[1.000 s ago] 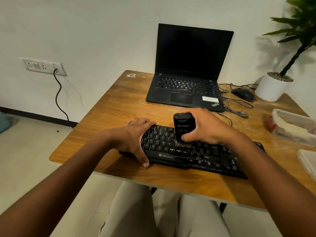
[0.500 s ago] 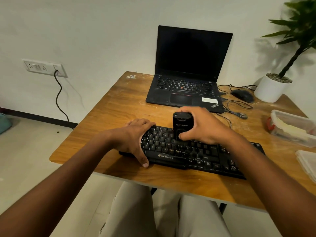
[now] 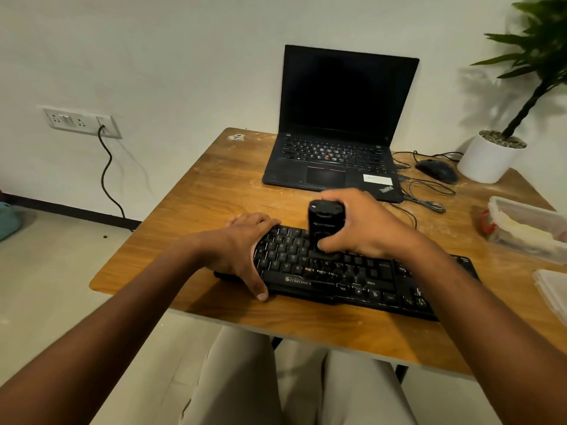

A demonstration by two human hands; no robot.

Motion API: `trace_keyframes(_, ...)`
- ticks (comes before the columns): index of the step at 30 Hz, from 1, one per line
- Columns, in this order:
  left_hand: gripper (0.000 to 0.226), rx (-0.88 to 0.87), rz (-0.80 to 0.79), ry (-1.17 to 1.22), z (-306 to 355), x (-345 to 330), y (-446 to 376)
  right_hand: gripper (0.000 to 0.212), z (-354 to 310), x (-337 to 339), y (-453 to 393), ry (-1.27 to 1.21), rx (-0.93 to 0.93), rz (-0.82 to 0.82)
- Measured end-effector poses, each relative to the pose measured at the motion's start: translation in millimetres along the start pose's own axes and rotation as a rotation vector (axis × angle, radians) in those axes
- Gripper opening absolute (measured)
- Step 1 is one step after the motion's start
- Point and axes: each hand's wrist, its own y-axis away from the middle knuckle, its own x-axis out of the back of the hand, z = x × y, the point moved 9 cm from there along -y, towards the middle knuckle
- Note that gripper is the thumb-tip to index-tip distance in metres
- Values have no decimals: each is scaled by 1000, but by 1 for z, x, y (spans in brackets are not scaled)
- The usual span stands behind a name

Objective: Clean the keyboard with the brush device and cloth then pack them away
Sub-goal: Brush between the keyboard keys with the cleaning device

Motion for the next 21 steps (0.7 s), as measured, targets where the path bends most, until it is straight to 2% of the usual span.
trace_keyframes(2, 146, -7, 10, -6, 0, 1, -1, 40, -16, -10, -7, -107, 63, 56)
trace_keyframes(5, 141, -33, 25, -10, 1, 2, 0, 36, -30, -39, -9, -177, 161, 7)
trace_keyframes(11, 147, -24, 15, 6, -3, 0, -1, 36, -9, -21, -3, 53, 86, -101)
trace_keyframes(15, 144, -48, 28, 3, -3, 0, -2, 34, -27, -25, -9, -100, 133, 20)
trace_keyframes(18, 139, -80, 35, 4, -5, -1, -2, 34, -32, -48, -8, -153, 183, -16)
trace_keyframes(21, 139, -59, 36, 5, -3, 0, -2, 36, -18, -41, -4, -43, 126, -65)
